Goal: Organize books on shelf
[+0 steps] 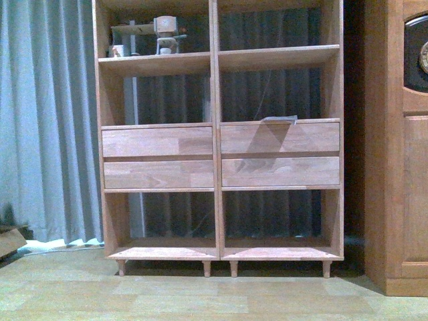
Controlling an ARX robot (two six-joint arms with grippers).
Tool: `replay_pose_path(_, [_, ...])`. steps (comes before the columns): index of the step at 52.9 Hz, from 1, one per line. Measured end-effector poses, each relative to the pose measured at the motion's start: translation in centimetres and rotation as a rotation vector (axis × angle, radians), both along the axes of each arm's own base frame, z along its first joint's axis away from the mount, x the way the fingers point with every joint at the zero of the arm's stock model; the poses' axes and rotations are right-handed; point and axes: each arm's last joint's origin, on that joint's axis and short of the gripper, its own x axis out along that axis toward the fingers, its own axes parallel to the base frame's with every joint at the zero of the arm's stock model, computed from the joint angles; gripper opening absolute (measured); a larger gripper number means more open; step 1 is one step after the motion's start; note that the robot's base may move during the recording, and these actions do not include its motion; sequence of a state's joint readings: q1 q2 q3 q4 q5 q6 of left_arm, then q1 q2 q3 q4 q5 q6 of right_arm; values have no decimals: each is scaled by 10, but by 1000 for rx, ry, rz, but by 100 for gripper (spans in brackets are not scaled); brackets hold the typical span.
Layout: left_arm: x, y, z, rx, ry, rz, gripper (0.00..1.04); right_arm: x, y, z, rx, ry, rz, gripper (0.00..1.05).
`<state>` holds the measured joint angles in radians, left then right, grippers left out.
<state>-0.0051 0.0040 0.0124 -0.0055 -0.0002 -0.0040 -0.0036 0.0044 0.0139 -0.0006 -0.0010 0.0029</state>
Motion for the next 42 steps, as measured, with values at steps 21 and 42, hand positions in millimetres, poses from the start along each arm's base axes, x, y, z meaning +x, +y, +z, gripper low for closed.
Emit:
replay_pose_path(21, [0, 0, 0, 0, 0, 0, 97, 0, 0, 0, 0, 0, 0, 98])
replay_pose_path(42, [0, 0, 0, 0, 0, 0, 97, 0, 0, 0, 0, 0, 0, 98])
